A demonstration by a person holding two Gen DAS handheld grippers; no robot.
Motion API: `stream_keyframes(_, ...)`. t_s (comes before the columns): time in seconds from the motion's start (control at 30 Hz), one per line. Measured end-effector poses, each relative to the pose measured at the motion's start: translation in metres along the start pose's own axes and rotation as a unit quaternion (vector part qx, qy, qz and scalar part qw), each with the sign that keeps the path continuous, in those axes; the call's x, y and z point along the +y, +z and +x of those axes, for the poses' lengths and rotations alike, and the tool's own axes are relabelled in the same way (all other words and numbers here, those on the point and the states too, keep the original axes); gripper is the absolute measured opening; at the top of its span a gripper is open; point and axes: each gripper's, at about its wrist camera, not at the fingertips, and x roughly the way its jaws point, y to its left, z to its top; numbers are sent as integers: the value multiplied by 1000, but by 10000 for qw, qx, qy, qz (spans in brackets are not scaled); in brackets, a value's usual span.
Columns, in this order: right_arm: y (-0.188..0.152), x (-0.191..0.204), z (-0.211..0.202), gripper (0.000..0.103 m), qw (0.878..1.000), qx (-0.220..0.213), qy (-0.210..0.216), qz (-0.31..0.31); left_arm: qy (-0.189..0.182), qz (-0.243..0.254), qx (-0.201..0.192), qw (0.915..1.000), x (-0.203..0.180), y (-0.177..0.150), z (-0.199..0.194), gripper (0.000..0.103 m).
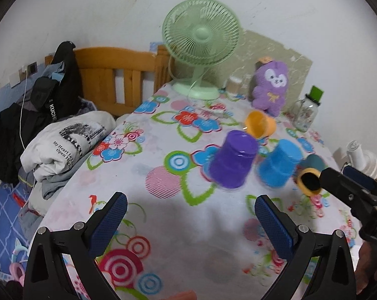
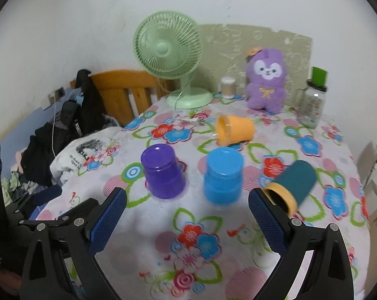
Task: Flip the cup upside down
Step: 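Reach the right gripper to the purple cup and close on it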
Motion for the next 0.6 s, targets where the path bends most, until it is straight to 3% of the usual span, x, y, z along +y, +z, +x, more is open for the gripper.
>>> stream_keyframes(0.6,40,39,108,99,9932,687,353,-874,313,47,560,9979,28,25,76,103)
